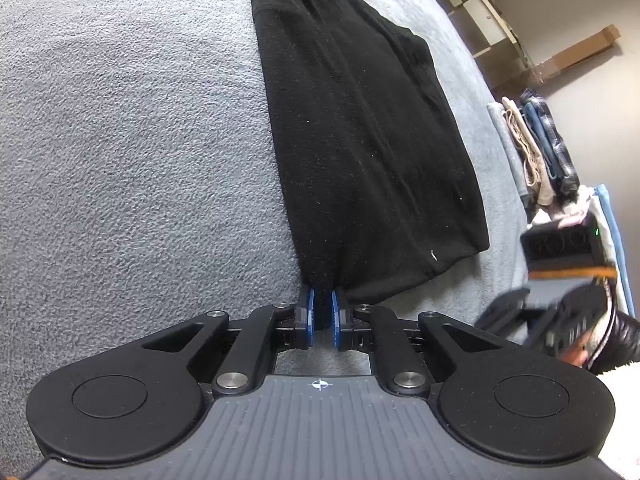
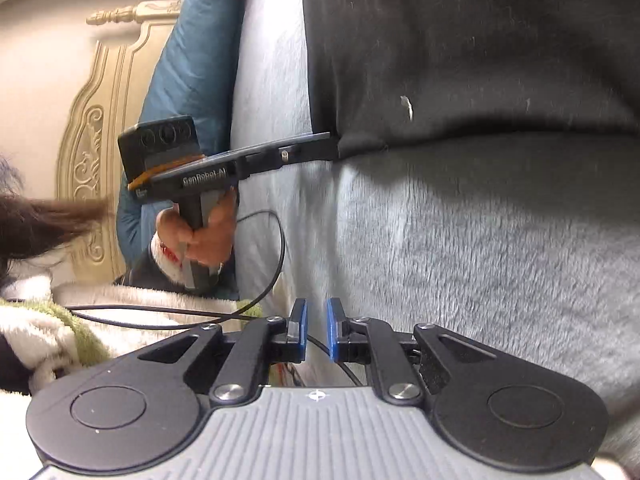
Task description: Fold clothes
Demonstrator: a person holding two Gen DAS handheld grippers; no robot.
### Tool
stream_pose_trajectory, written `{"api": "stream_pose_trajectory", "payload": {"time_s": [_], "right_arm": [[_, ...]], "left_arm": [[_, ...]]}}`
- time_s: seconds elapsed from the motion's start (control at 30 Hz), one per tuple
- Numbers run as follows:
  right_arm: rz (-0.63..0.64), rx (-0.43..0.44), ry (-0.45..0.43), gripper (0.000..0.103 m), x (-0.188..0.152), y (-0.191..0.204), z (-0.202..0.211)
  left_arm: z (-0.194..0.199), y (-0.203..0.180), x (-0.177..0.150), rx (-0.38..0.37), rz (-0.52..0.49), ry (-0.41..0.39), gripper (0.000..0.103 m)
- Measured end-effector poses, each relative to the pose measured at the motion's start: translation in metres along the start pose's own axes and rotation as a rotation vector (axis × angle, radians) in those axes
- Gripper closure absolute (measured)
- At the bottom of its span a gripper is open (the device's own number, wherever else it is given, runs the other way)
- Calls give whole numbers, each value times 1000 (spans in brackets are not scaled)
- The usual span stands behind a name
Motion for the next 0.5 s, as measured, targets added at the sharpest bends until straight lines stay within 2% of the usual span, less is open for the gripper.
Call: {"api": "stream_pose_trajectory", "payload": {"time_s": [0.13, 0.2, 0.27, 0.33, 0.43, 0.5], "right_arm": [[-15, -10, -333, 90, 52, 0, 53], [-72, -10, -436, 90, 67, -11, 67], [-100, -8, -400, 91, 64, -20, 61], [-101, 31, -315, 90, 49, -16, 50], [-90, 113, -114, 90, 8, -2, 25], [-69, 75, 3, 88, -15, 3, 17]], "left_arm": [[0, 0, 0, 0, 5, -4, 94], [0, -1, -1, 1, 6, -5, 94], [0, -1, -1, 2, 8, -5, 94], [0, -1, -1, 1, 10, -5, 94], [-1, -1, -2, 0, 9, -4, 94], [-2, -1, -1, -1, 11, -2, 94]]}}
Point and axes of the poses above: each gripper's, at about its wrist camera, not at the fingertips, and z roughly against the way its jaws point, y to its left, x to its top, the point moved 10 cm from there along -z, roughly the way its jaws point, and after that the axes turned 12 degrees about x, right-handed, at the moved point
